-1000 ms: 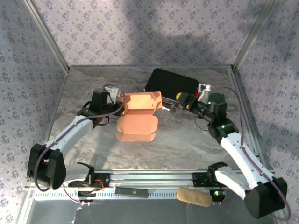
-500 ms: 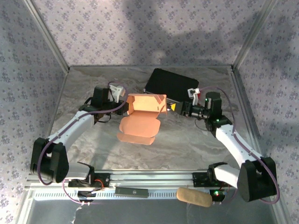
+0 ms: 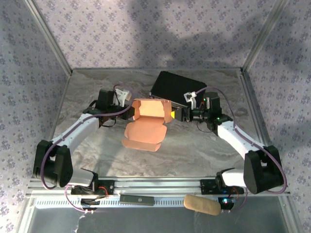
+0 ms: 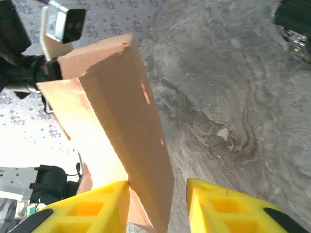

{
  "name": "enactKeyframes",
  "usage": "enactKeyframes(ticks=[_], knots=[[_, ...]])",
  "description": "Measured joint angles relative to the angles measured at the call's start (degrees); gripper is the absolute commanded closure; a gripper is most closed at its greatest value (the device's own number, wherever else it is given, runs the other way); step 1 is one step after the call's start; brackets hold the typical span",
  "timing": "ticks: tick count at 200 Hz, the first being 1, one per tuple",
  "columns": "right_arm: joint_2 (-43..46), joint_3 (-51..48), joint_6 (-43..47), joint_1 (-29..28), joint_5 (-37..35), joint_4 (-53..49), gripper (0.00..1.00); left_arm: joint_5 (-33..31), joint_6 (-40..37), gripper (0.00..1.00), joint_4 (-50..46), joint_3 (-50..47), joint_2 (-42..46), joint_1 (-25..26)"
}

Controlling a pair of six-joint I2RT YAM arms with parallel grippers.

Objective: Fold the paper box

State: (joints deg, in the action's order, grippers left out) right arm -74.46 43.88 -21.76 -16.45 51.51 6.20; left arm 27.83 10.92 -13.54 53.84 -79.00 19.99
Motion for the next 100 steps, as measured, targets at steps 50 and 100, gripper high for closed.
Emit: enactKeyframes(ticks=[50,100], knots=[[-0.1,2.3,1.7,-0.8,-0.2,-1.1,0.63,-0.4,0.0,1.0,-0.4,0.5,-0.4,1.0],[-0.9,6.3,5.0,-4.0,-3.1,-5.0,0.67,-1.5,-0.4,1.0,-1.0,0.9,-0.6,1.9]])
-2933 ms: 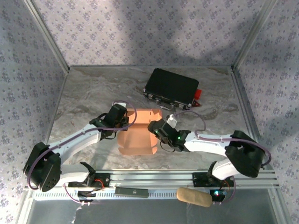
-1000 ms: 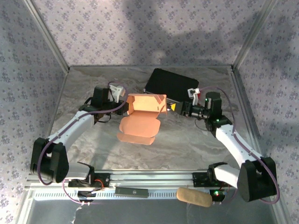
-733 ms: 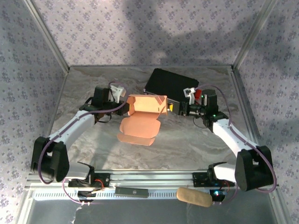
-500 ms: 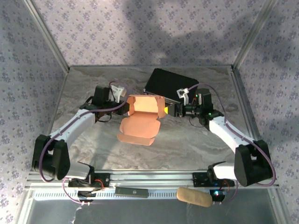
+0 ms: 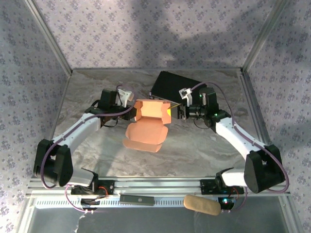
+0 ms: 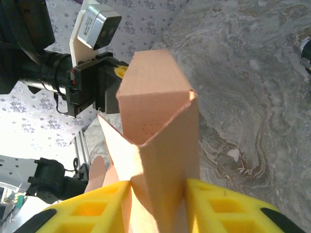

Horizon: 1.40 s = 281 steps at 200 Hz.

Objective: Fold the paper box

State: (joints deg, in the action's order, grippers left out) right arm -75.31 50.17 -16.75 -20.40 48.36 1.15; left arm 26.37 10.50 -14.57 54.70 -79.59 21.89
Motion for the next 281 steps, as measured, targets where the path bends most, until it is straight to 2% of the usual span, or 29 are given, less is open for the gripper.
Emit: enactKeyframes(ticks=[72,137,194,221,245,281], knots=[[-0.8,3.2,2.8,-4.9,-8.5,-6.4,0.67,-2.7,-0.2,1.0,-1.6,0.7,0.0,1.7],[-2.3,7.1,4.8,-10.5,-23.9,-12.9,0.68,-5.2,-0.2,1.0,-2.4,0.8,0.0,2.0],[-3.6,8.6,4.6,-13.4,-33.3,-14.5,0.77,-7.0,-0.2,1.0,-2.4,0.7,0.1,2.6],[-5.0,10.1,3.6,-15.9,-39.1,-15.9,0.88,-8.2,-0.2,1.0,-2.6,0.8,0.1,2.6],[-6.9,11.9,1.7,-18.8,-46.6,-17.5,1.0,-9.8,-0.2,1.0,-3.6,0.8,0.1,2.9],[-9.8,14.9,-3.2,-24.4,-60.6,-21.5,1.0,-12.0,0.0,1.0,-3.8,0.8,0.1,4.2]])
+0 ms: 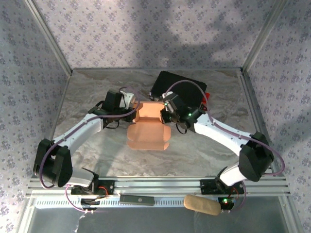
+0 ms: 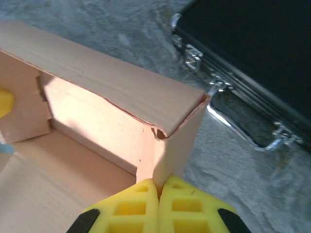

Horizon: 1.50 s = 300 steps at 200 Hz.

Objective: Fold the paper box

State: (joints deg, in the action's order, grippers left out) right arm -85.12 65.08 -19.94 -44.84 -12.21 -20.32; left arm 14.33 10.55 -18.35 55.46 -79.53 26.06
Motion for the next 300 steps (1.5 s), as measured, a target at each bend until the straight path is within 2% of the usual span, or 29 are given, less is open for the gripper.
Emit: enactKeyframes(ticks=[30,46,69,87,105,140,167,175,183,247,263,280,300], knots=[[-2.0,0.3,-2.4,-1.6,-4.4,-0.3,1.0,-1.4,0.2,1.0,-0.4,0.0,0.0,0.5],[-2.3,0.3,-3.1,-1.4,-4.9,0.1,0.92,-1.7,0.4,1.0,-0.4,0.0,0.0,0.7],[-2.4,0.3,-3.2,-1.2,-5.0,0.7,0.9,-1.8,0.6,1.0,-0.4,0.0,0.0,0.7],[-2.8,0.3,-3.4,-0.8,-4.9,1.2,0.84,-1.9,0.7,1.0,-0.3,0.0,0.0,0.7],[-3.3,0.2,-3.6,-0.7,-4.7,1.9,0.84,-2.0,0.8,1.0,-0.4,0.0,0.0,0.7],[-3.3,-1.0,-3.8,-0.3,-4.1,3.4,0.89,-2.2,1.0,1.0,-0.4,0.0,0.0,0.7],[-3.3,-2.4,-4.5,-0.3,-3.9,4.7,0.87,-2.4,1.1,1.0,-0.7,0.0,0.0,0.8],[-3.3,-2.7,-4.7,-0.3,-3.9,5.0,0.91,-2.4,1.1,1.0,-0.8,0.0,0.0,0.9],[-3.3,-3.2,-4.9,-0.4,-3.9,5.3,1.0,-2.5,1.1,1.0,-1.0,0.0,0.0,1.0],[-3.3,-3.7,-7.7,-3.5,-11.2,5.4,1.0,-3.3,2.0,1.0,-1.1,0.0,0.0,1.4],[-3.3,-3.7,-7.8,-3.1,-10.4,5.6,1.0,-3.6,2.1,1.0,-1.2,0.0,0.0,1.4],[-2.7,-4.6,-7.9,-1.6,-7.4,7.0,0.91,-3.7,2.1,1.0,-1.2,0.0,0.0,1.4],[-0.7,-7.0,-7.8,0.5,-2.7,9.2,0.87,-3.7,2.2,1.0,-1.2,0.0,0.0,1.4]])
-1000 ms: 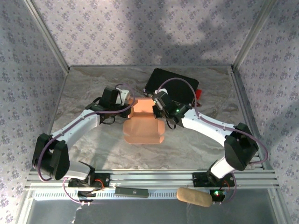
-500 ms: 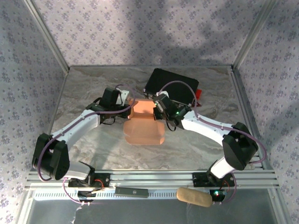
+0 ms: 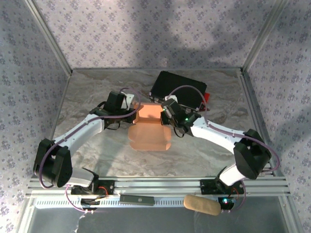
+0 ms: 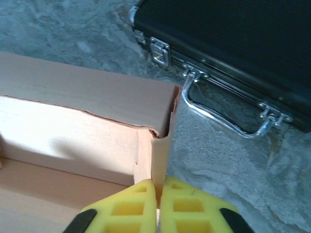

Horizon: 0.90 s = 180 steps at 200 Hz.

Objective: Fold the paper box

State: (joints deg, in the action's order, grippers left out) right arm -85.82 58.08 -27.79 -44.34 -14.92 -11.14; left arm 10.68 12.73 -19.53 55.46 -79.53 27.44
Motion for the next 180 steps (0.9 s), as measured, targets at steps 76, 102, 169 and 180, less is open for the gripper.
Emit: enactKeyframes(ticks=[76,102,169,180], knots=[[5.3,-7.5,0.3,1.9,8.5,5.8,0.77,0.7,0.4,1.0,0.0,0.1,-0.6,0.0],[7.3,-9.4,0.4,2.3,9.6,6.6,0.75,1.1,0.4,1.0,0.0,0.3,-0.9,0.0],[8.0,-11.0,1.0,3.6,12.2,8.5,0.79,2.1,0.4,1.0,0.0,0.4,-0.9,0.0],[7.3,-11.0,1.2,3.6,12.4,8.7,0.8,2.1,0.4,1.0,0.0,0.5,-0.9,0.0]])
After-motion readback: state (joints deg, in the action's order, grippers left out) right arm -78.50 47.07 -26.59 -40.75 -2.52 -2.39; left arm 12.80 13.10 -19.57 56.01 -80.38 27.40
